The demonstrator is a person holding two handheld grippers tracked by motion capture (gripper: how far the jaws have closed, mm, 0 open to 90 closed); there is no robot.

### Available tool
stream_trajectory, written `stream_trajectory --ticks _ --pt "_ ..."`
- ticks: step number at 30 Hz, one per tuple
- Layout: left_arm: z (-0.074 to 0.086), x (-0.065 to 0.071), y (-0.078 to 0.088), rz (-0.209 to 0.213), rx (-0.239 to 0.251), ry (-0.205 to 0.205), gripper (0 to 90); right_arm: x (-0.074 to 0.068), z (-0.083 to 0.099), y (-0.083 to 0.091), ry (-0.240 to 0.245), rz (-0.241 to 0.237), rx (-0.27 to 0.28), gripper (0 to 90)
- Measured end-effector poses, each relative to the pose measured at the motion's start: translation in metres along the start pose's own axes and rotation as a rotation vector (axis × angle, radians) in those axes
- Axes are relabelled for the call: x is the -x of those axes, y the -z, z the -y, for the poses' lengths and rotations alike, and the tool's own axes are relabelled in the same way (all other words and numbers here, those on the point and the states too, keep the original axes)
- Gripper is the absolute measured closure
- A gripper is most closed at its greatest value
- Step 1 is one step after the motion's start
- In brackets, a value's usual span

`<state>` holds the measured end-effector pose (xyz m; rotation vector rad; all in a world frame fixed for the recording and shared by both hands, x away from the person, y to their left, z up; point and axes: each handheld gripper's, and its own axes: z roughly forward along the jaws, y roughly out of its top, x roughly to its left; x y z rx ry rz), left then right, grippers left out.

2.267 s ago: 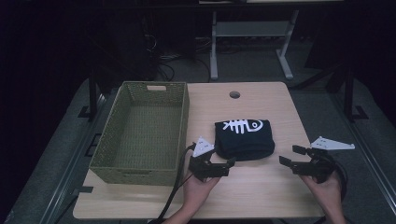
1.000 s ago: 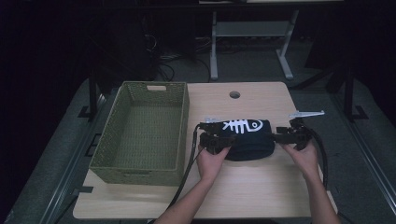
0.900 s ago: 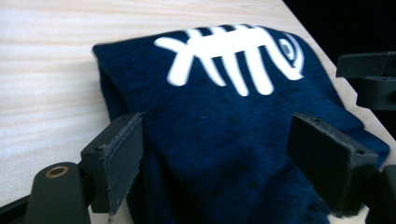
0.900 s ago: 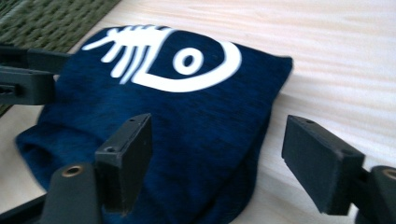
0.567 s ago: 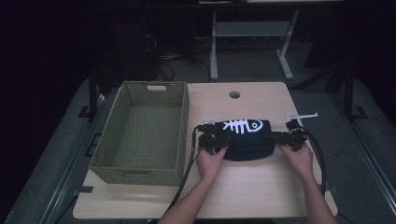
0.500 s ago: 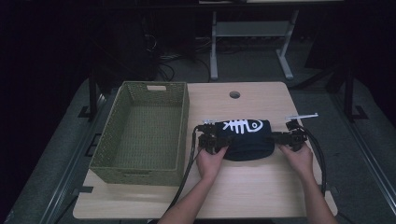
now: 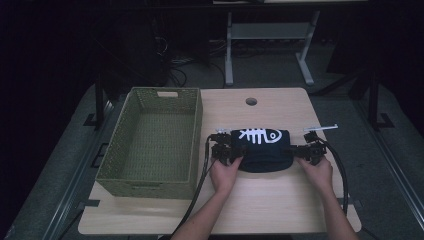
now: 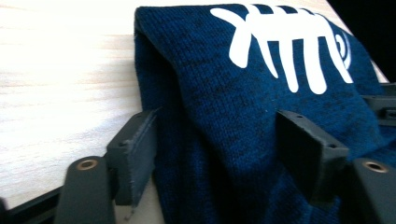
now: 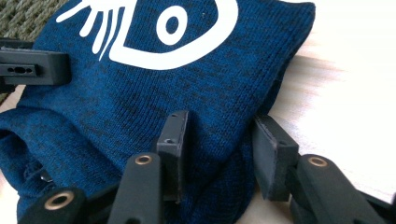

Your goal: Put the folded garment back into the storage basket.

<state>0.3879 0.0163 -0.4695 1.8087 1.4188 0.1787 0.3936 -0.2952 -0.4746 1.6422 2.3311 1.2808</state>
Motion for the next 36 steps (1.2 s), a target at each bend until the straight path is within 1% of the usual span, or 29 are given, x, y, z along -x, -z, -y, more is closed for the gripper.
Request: stream_trajectory --ticks 1,3,4,5,6,7,8,10,11,12,13,14,16,17,18,21,22,23,24,25,27,28,30,31,32,33,34,35,36 --pt "0.001 0.0 0.0 0.0 0.007 -0.005 23.1 -0.001 0.0 0.0 0.005 0.0 -0.003 59.7" --pt "0.001 0.0 0.0 0.003 0.009 -0.005 23.7 -0.001 0.0 0.001 0.005 -0.009 -0.012 61.0" --pt "0.001 0.0 -0.001 0.021 0.005 0.003 26.8 -0.002 0.0 0.001 0.007 -0.011 -0.012 61.8" --pt "0.001 0.0 -0.001 0.021 0.005 0.003 30.9 -0.002 0.0 0.001 0.007 -0.011 -0.012 61.8" --pt "0.0 -0.001 -0.002 0.054 -0.003 0.022 34.6 -0.002 0.001 0.001 0.005 -0.021 -0.011 64.6" --pt "0.0 -0.001 -0.002 0.07 -0.009 0.037 39.1 -0.002 0.001 0.001 0.004 -0.023 -0.009 65.9" --pt "0.0 -0.001 -0.002 0.077 -0.011 0.037 42.3 -0.003 0.002 0.001 0.008 -0.022 -0.009 66.6" --pt "-0.001 0.001 -0.001 0.092 -0.012 0.032 51.5 -0.005 0.001 0.002 0.015 -0.022 -0.016 68.3" --pt "-0.001 0.001 -0.001 0.092 -0.012 0.032 55.2 -0.006 0.001 0.003 0.022 -0.022 -0.016 68.8" --pt "-0.003 0.003 0.001 0.102 -0.01 0.021 58.2 -0.007 0.001 0.004 0.023 -0.024 -0.016 69.0" --pt "-0.003 0.003 0.001 0.102 -0.01 0.021 60.1 -0.007 0.001 0.004 0.023 -0.024 -0.016 69.0" --pt "-0.005 0.003 0.001 0.117 -0.013 0.022 61.3 -0.008 0.001 0.008 0.019 -0.045 -0.011 69.9" --pt "-0.006 0.001 0.003 0.134 -0.02 0.025 63.2 -0.01 0.0 0.011 0.021 -0.051 -0.006 70.4" --pt "-0.006 0.001 0.003 0.134 -0.02 0.025 64.2 -0.01 0.0 0.011 0.021 -0.051 -0.006 70.4" --pt "-0.007 0.001 0.004 0.146 -0.023 0.027 65.1 -0.013 -0.001 0.016 0.02 -0.058 0.001 70.7" --pt "-0.009 0.005 0.008 0.163 -0.021 0.011 66.2 -0.017 -0.003 0.022 0.029 -0.051 0.007 70.9" --pt "-0.01 0.007 0.009 0.168 -0.02 0.007 66.3 -0.019 -0.003 0.025 0.033 -0.05 0.016 70.9" --pt "-0.01 0.007 0.009 0.168 -0.02 0.007 66.4 -0.019 -0.003 0.025 0.033 -0.05 0.016 70.9" --pt "-0.012 0.01 0.011 0.177 -0.012 0.003 66.4 -0.02 -0.004 0.028 0.033 -0.049 0.024 70.9" --pt "-0.014 0.013 0.015 0.189 -0.005 -0.003 66.4 -0.022 -0.003 0.037 0.02 -0.058 0.055 71.2" --pt "-0.016 0.015 0.017 0.193 0.003 -0.007 66.3 -0.023 -0.003 0.045 0.02 -0.065 0.077 71.3" --pt "-0.019 0.019 0.023 0.201 0.012 -0.019 66.3 -0.024 -0.003 0.048 0.02 -0.068 0.087 71.4" --pt "-0.023 0.022 0.029 0.206 0.018 -0.033 66.3 -0.027 -0.004 0.053 0.015 -0.074 0.102 71.4" --pt "-0.023 0.022 0.029 0.206 0.018 -0.033 66.3 -0.027 -0.004 0.053 0.015 -0.074 0.102 71.4" --pt "-0.027 0.025 0.035 0.213 0.022 -0.046 66.2 -0.03 -0.004 0.058 0.018 -0.072 0.11 71.3" --pt "-0.027 0.025 0.035 0.213 0.022 -0.046 66.2 -0.03 -0.004 0.058 0.018 -0.072 0.11 71.3" --pt "-0.033 0.027 0.042 0.224 0.025 -0.057 66.1 -0.032 -0.004 0.062 0.013 -0.081 0.122 71.3" --pt "-0.033 0.027 0.042 0.224 0.025 -0.057 66.2 -0.032 -0.004 0.062 0.013 -0.081 0.122 71.3" --pt "-0.037 0.029 0.049 0.23 0.027 -0.077 66.1 -0.035 -0.004 0.066 0.01 -0.085 0.138 71.3"
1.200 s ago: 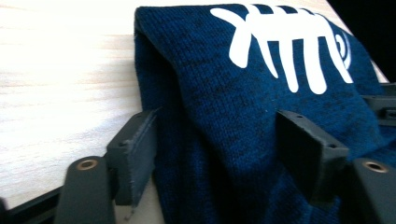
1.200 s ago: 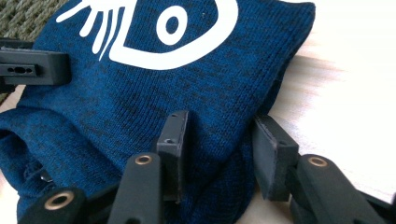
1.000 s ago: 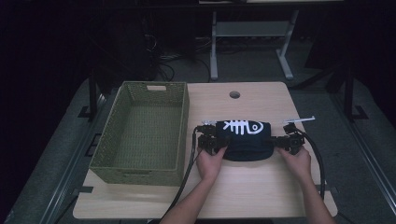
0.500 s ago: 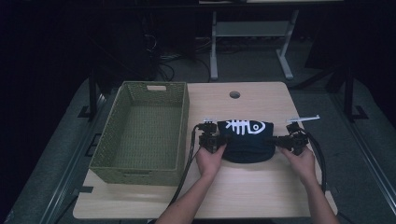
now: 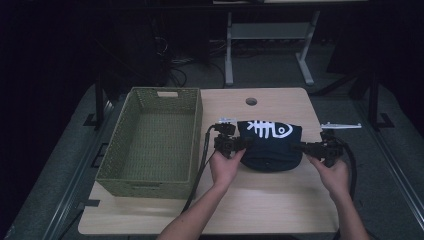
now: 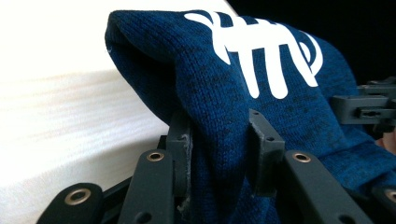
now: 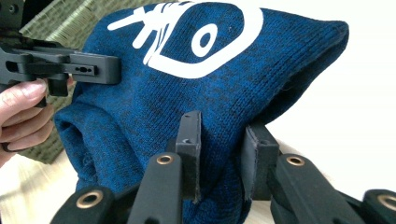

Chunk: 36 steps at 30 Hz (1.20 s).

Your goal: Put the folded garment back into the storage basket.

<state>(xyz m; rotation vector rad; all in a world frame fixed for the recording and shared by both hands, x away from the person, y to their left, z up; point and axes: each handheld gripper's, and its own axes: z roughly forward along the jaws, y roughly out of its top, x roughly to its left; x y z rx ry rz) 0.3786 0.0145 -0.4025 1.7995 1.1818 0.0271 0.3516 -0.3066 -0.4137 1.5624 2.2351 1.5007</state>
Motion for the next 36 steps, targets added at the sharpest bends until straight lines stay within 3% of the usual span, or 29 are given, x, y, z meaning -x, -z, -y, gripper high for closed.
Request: stream_trajectory --ticks 3,8,14,28,36 --pt "-0.004 0.003 0.006 0.008 0.002 -0.009 65.7 -0.007 -0.005 0.006 0.015 -0.005 0.018 71.3" --pt "-0.016 0.013 0.027 0.016 0.034 -0.064 65.3 -0.023 -0.015 0.016 0.04 -0.025 0.044 71.3" --pt "-0.029 0.015 0.041 0.044 0.037 -0.078 65.2 -0.033 -0.023 0.023 0.046 -0.038 0.056 71.3" --pt "-0.043 0.001 0.065 0.094 0.044 -0.043 65.0 -0.05 -0.042 0.021 0.049 -0.094 0.062 71.2" --pt "-0.048 -0.004 0.075 0.098 0.05 -0.052 65.0 -0.06 -0.051 0.019 0.059 -0.104 0.059 71.2"
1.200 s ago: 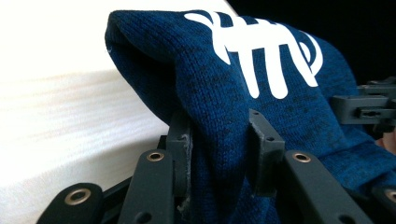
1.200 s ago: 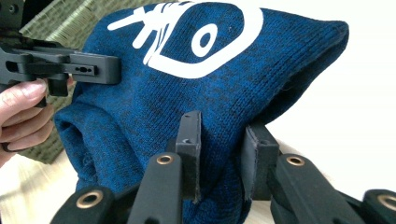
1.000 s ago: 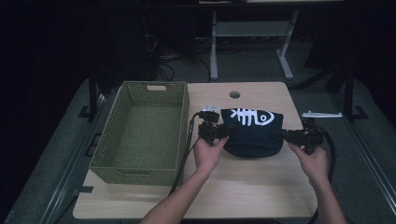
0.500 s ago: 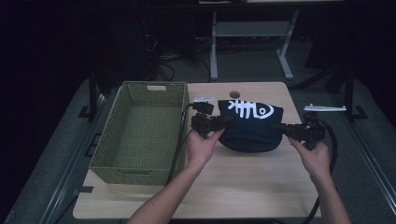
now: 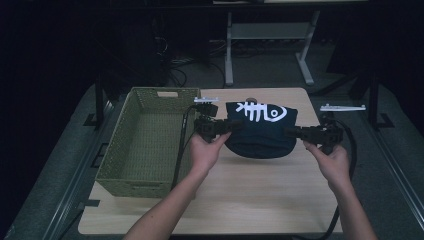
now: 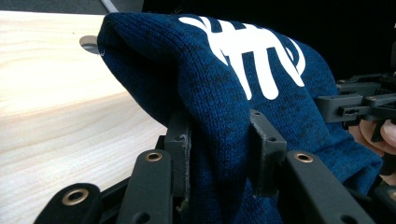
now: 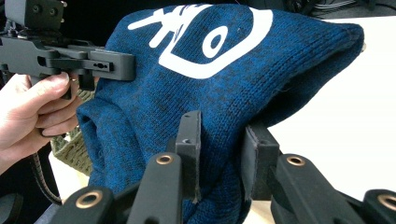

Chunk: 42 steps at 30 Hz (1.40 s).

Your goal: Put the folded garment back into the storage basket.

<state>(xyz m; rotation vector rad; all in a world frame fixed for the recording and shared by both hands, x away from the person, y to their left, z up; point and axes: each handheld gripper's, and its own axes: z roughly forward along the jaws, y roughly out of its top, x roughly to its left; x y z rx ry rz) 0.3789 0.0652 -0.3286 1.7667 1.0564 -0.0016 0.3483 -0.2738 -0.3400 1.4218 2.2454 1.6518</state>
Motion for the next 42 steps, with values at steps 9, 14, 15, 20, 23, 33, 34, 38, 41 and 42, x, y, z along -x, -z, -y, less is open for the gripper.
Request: stream_trajectory --ticks 9,14,15,20,23,33,34,38,41,42 --pt "-0.004 -0.007 0.011 0.004 0.013 0.013 64.9 -0.008 -0.009 -0.007 0.012 -0.018 0.002 71.1" --pt "-0.005 -0.013 0.02 0.014 0.021 0.036 64.7 -0.012 -0.014 -0.012 0.01 -0.032 0.002 71.1" --pt "-0.005 -0.013 0.02 0.014 0.021 0.036 64.7 -0.012 -0.015 -0.013 0.011 -0.037 0.001 71.0" --pt "-0.007 -0.017 0.027 0.015 0.029 0.04 64.7 -0.017 -0.019 -0.017 0.012 -0.045 0.002 71.1" --pt "-0.007 -0.019 0.03 0.017 0.034 0.043 63.7 -0.018 -0.021 -0.019 0.016 -0.052 0.009 71.1" --pt "-0.012 -0.03 0.048 0.018 0.05 0.047 63.6 -0.03 -0.033 -0.031 0.032 -0.071 0.004 71.1" --pt "-0.012 -0.031 0.049 0.018 0.052 0.051 63.6 -0.031 -0.034 -0.033 0.029 -0.074 0.002 71.1" --pt "-0.014 -0.035 0.056 0.025 0.06 0.057 63.6 -0.036 -0.038 -0.037 0.034 -0.081 0.004 71.1" --pt "-0.015 -0.037 0.059 0.026 0.061 0.059 63.5 -0.038 -0.04 -0.038 0.04 -0.084 0.003 71.1" --pt "-0.015 -0.038 0.061 0.026 0.065 0.063 63.5 -0.04 -0.041 -0.039 0.041 -0.085 0.004 71.1"
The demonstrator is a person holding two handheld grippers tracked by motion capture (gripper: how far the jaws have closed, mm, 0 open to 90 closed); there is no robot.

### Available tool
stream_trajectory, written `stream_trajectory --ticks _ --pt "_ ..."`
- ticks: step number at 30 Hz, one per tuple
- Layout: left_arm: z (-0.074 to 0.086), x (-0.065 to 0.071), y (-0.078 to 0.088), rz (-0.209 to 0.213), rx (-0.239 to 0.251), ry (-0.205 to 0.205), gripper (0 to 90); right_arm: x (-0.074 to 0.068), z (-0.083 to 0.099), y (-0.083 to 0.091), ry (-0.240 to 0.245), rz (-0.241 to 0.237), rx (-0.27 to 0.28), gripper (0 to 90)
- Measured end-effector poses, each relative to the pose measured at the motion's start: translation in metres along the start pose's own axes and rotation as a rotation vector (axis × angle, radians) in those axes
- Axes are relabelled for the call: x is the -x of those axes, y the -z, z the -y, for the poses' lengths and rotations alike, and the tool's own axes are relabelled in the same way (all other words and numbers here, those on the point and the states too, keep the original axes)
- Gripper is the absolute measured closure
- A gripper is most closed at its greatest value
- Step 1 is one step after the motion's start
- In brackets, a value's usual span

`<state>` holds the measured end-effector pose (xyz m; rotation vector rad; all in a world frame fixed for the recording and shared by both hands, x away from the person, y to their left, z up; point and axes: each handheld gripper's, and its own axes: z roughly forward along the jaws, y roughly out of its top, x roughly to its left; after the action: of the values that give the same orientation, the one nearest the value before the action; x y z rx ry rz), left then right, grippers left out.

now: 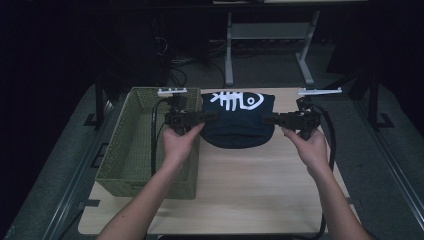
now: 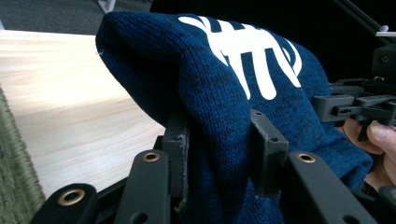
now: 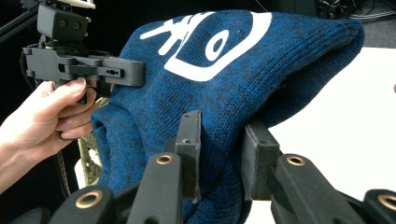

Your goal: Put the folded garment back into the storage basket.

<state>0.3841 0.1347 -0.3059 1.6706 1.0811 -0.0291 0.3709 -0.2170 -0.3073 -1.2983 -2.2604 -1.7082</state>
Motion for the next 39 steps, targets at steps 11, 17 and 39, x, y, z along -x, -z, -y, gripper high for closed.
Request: stream_trajectory --ticks 11,17,39 --pt "0.002 -0.012 0.014 0.002 0.033 0.035 63.5 -0.008 -0.007 -0.016 0.012 -0.012 -0.008 71.1" --pt "0.002 -0.02 0.025 -0.007 0.049 0.057 63.4 -0.013 -0.01 -0.027 0.017 -0.028 -0.01 70.9" --pt "0.001 -0.046 0.063 -0.043 0.086 0.092 63.4 -0.034 -0.024 -0.071 0.032 -0.077 -0.019 70.7"
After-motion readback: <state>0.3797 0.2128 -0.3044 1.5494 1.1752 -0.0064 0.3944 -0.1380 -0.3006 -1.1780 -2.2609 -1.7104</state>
